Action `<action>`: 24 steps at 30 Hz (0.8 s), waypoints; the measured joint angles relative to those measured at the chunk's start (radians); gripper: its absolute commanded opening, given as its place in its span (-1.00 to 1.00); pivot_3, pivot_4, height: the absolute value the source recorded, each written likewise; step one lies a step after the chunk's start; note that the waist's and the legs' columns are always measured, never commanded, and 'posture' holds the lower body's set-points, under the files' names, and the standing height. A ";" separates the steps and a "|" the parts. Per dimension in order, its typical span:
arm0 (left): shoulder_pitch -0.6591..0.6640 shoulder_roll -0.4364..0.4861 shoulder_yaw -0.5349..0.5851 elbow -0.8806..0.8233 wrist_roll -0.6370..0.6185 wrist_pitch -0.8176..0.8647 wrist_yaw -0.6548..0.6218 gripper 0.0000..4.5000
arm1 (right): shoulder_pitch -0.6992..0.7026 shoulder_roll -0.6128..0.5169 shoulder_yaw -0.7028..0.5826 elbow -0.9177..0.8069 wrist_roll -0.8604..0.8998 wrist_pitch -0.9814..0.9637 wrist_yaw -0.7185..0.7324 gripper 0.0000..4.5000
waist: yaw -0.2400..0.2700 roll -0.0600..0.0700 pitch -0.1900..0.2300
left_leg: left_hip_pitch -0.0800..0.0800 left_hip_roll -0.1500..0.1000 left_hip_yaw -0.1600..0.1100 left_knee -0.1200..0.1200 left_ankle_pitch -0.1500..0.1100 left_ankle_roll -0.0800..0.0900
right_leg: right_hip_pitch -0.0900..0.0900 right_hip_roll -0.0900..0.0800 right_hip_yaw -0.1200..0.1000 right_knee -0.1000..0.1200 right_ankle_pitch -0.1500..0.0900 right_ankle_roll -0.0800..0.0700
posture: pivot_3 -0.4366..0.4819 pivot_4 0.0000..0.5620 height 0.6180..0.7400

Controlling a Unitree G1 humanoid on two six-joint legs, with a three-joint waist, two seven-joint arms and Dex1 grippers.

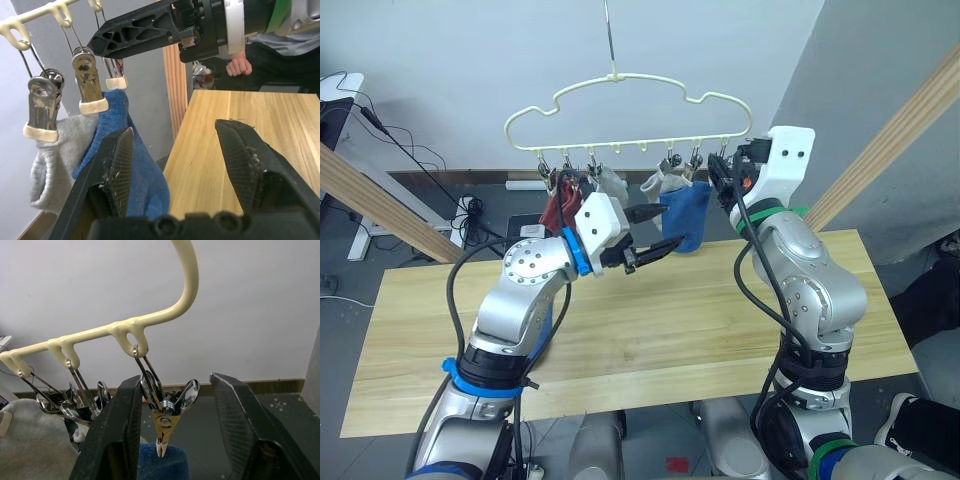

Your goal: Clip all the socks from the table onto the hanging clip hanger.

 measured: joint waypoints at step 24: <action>0.100 -0.021 0.024 -0.018 0.022 0.011 0.084 0.28 | -0.013 -0.055 0.024 0.037 0.018 -0.061 0.067 -1.00 | -0.002 0.000 0.000 | 0.000 0.000 0.000 0.000 0.000 0.000 | 0.000 0.000 0.000 0.000 0.000 0.000 | -0.50 0.08 1.00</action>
